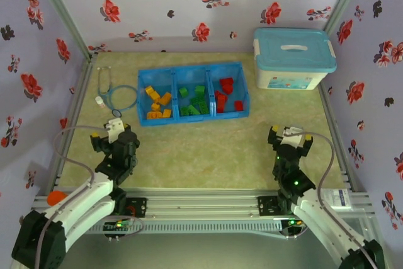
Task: Sort the legos into containers by color
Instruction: Reset both arms
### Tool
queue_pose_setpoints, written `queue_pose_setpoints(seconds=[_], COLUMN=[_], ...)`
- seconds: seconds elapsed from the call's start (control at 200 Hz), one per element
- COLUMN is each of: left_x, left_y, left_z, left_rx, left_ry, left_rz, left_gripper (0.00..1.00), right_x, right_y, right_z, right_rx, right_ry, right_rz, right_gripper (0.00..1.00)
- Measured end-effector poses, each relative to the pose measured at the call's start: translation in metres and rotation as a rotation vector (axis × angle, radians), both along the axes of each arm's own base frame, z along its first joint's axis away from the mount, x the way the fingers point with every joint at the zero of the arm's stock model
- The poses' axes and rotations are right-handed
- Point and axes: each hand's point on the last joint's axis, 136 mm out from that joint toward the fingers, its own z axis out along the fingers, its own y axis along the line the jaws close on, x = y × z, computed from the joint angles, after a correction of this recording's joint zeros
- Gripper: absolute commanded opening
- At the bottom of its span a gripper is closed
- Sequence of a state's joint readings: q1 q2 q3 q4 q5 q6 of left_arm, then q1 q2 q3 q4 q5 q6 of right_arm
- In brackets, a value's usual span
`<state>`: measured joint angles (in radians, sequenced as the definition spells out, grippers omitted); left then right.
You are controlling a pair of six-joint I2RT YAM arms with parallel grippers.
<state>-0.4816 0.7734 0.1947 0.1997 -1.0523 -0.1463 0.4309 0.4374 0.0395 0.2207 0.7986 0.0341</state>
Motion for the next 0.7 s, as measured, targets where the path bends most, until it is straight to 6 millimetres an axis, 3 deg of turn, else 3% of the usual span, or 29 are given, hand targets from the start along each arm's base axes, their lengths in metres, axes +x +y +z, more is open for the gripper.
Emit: queue_pose_setpoints(seconds=[0.225,0.43,0.7], left_x=[0.015,0.030,0.051], left_y=[0.010,0.022,0.027], left_z=[-0.011,-0.014,-0.013], left_rx=[-0.002,-0.022,-0.062], left_ry=[0.020,-0.007,-0.086], left_rz=[0.028,0.059,0.050], left_gripper=[1.00,1.00,1.00], right_x=[0.020,0.039,0.065], right_y=[-0.017,-0.017,-0.017], right_z=[-0.022,-0.038,-0.032], right_rx=[0.038,0.069,0.106], right_ry=[0.062,0.096,0.038], right_rz=[-0.031,-0.008,0.009], right_gripper=[0.99,0.99,0.99])
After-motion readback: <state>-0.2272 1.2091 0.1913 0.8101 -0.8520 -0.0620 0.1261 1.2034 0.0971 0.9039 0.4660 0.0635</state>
